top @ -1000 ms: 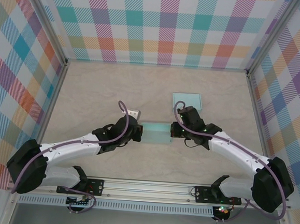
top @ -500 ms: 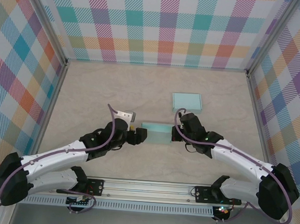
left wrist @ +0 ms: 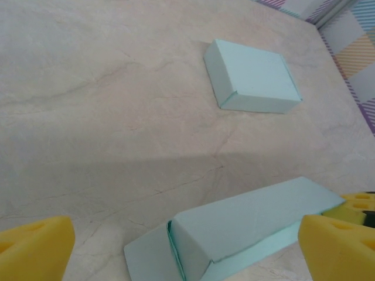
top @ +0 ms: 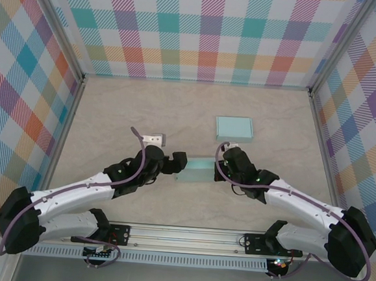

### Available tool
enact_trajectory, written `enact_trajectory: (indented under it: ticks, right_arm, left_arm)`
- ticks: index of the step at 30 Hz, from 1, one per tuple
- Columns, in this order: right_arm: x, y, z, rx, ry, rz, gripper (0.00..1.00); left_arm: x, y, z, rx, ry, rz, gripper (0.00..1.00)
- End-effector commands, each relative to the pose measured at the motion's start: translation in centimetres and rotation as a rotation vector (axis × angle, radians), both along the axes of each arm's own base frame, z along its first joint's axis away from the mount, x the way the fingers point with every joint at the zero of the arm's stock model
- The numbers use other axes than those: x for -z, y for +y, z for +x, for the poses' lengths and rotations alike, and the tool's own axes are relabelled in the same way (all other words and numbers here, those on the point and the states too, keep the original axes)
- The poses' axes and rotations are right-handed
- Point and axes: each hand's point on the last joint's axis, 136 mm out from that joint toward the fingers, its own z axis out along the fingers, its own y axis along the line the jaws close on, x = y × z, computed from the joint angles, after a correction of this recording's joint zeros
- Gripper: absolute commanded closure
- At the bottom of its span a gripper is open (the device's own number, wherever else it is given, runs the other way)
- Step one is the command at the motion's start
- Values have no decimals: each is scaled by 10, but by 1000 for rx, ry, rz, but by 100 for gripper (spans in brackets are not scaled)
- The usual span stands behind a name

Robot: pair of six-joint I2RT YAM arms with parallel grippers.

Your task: Fold the paper box

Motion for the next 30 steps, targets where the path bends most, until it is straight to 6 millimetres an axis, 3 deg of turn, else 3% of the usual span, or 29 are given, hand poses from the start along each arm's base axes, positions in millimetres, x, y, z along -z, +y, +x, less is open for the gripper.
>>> enact_trajectory:
  ticks: [1, 9, 18, 24, 27, 30]
  right_arm:
    - [16, -9, -6, -8, 5, -90, 100]
    - [18, -5, -6, -21, -18, -120, 100]
    - [20, -7, -11, -17, 3, -122, 85]
    - [9, -1, -18, -32, 33, -78, 63]
    - [-8, 5, -24, -54, 47, -14, 53]
    - [-30, 8, -29, -54, 52, 55, 33]
  left_arm:
    - [4, -1, 7, -46, 34, -25, 8]
    - [42, -3, 1, -68, 125, -50, 27]
    - [75, 7, -14, -94, 178, -47, 38]
    - [87, 9, -15, -109, 174, -20, 38]
    - [94, 7, -16, -107, 182, -7, 38]
    - [98, 7, -17, -107, 186, 7, 38]
